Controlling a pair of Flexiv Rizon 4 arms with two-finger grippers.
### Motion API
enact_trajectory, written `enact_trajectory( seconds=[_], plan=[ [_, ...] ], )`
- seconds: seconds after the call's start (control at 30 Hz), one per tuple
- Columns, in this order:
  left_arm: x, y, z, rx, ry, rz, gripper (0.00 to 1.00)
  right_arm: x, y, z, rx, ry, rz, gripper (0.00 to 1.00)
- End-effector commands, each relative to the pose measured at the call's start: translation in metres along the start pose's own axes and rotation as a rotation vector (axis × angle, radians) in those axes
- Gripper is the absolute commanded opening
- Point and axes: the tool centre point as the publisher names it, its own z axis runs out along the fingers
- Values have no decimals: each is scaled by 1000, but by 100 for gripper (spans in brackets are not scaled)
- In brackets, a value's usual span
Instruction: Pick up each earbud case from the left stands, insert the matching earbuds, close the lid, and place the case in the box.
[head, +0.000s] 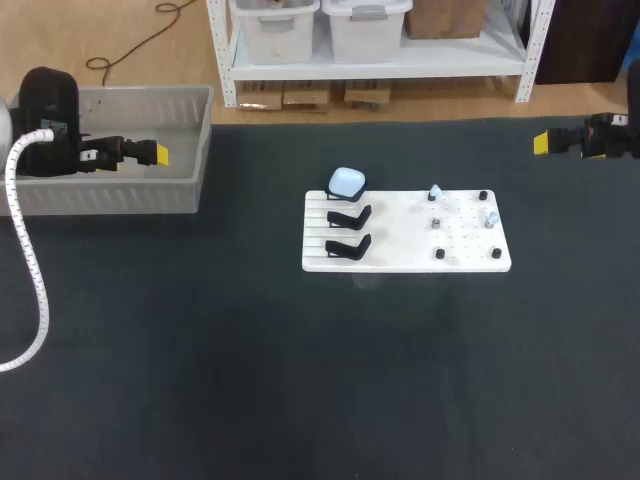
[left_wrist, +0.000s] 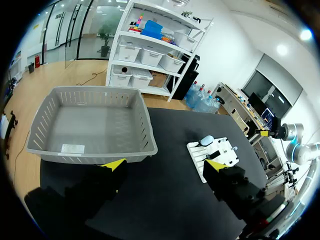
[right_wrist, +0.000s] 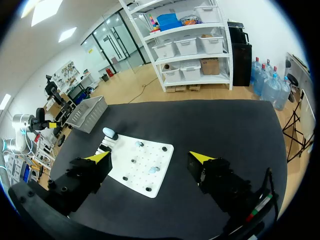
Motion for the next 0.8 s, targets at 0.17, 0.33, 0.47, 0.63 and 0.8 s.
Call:
enact_trajectory(
  seconds=[0.17, 0.33, 0.47, 0.63, 0.8],
  plan=[
    [-1, -1, 0, -7, 5, -1, 100, 0, 0, 0, 2, 0, 0, 100],
    [-1, -1, 0, -7, 5, -1, 100, 0, 0, 0, 2, 0, 0, 100],
    [-1, -1, 0, -7, 5, -1, 100, 0, 0, 0, 2, 0, 0, 100],
    [-3, -3, -5, 33, -26, 34, 100, 0, 0, 0, 2, 0, 0, 100],
    [-9, -12, -7, 132, -89, 190, 100, 0, 0, 0, 2, 0, 0, 100]
  ],
)
